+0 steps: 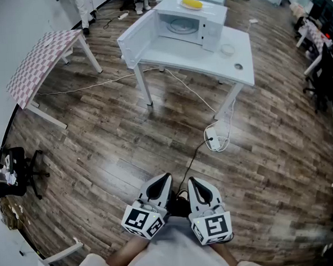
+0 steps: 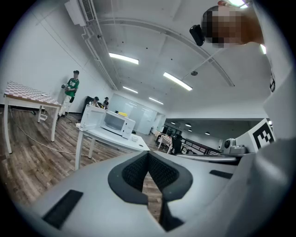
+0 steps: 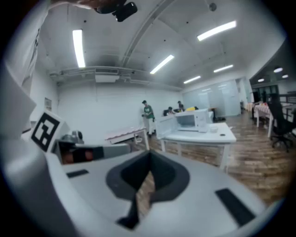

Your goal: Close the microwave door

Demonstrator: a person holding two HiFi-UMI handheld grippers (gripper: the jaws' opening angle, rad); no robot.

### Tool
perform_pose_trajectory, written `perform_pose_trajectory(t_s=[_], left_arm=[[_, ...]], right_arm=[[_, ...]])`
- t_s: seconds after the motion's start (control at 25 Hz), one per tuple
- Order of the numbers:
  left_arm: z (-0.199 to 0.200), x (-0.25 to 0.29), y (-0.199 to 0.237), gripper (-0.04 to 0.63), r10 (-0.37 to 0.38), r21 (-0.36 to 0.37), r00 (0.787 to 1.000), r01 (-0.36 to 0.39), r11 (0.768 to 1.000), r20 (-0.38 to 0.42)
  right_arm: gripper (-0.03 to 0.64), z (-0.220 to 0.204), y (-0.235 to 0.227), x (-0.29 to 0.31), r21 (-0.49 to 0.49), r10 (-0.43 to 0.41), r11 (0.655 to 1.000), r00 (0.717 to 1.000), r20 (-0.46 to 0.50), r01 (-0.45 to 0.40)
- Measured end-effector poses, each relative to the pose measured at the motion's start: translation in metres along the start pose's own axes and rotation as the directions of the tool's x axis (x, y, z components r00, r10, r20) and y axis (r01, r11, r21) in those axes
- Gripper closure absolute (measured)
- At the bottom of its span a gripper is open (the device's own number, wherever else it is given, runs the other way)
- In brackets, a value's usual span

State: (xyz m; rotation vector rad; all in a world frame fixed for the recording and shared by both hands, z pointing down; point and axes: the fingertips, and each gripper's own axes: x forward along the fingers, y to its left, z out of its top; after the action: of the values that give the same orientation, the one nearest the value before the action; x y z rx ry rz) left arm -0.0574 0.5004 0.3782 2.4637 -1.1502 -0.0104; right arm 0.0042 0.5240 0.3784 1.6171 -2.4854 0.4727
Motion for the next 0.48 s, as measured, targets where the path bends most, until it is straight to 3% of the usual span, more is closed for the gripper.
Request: perform_pose_trajectory(t_s=[0.48], left_arm=[[0.026,0.013,0.033,0.577,0.006,-0.025,0.999,-0.005,1.0,0.034]], right_arm=[[0.595,0.016,0.005,0.041,-0.027,0.035,0.999,0.999,-0.011,-0.035]])
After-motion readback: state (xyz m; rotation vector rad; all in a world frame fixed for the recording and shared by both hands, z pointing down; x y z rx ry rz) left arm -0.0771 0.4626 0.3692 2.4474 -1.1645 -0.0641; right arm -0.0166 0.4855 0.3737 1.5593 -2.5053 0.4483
